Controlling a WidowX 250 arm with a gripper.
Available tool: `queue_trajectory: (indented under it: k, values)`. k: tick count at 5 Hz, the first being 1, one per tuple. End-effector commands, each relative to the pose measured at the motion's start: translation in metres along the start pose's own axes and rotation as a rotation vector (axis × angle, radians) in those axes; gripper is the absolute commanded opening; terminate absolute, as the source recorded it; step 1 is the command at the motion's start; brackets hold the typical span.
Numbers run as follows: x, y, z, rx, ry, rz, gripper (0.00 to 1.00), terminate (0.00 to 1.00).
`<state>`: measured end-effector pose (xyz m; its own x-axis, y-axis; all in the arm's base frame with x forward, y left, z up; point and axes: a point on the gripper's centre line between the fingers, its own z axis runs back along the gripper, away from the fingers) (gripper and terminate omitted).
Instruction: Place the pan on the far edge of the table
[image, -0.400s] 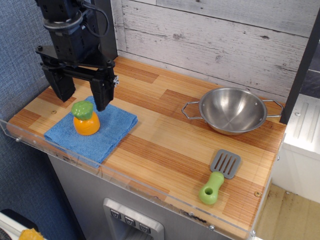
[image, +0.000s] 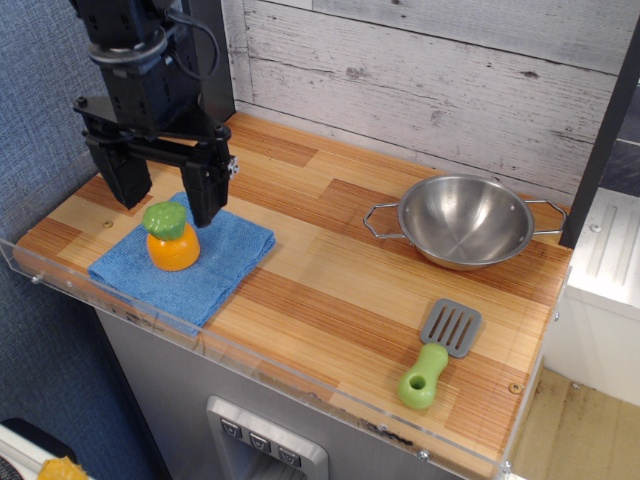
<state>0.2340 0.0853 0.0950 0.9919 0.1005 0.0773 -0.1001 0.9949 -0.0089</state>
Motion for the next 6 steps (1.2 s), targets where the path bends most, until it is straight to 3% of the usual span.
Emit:
queue_trajectory:
  k: [1, 3, 4, 6]
  values:
    - [0.030, -0.035, -0.018, 0.020, 0.007, -0.149, 1.00, 0.00]
    - [0.085, -0.111, -0.014, 0.044, -0.083, -0.201, 1.00, 0.00]
    - [0.108, -0.127, -0.018, 0.036, -0.106, -0.205, 1.00, 0.00]
    - [0.141, -0.121, -0.031, 0.086, -0.092, -0.165, 1.00, 0.00]
